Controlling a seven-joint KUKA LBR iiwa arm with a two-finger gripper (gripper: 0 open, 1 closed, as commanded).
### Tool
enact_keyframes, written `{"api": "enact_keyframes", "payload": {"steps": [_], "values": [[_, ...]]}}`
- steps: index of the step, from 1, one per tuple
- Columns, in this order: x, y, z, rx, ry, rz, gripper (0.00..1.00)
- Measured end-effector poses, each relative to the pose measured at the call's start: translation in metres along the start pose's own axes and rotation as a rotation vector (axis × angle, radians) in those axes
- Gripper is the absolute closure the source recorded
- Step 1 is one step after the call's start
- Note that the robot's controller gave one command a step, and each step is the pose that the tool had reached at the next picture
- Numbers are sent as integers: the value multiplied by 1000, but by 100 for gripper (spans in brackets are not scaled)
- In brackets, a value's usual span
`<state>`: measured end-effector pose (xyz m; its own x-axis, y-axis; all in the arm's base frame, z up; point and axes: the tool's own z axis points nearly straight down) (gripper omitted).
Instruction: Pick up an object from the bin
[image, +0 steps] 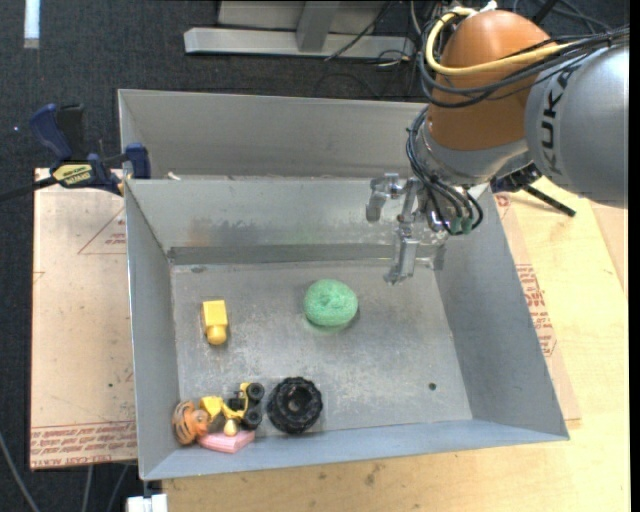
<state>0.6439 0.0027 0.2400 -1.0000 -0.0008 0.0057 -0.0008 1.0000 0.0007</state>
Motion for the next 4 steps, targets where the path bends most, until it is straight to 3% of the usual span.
{"api": "enact_keyframes", "payload": {"steps": [1, 2, 3, 4], "values": [[-1, 0, -6, 0, -8, 0, 0], [25, 29, 51, 0, -12, 39, 0], [19, 58, 96, 0, -9, -37, 0], [39, 38, 116, -2, -6, -8, 0]]}}
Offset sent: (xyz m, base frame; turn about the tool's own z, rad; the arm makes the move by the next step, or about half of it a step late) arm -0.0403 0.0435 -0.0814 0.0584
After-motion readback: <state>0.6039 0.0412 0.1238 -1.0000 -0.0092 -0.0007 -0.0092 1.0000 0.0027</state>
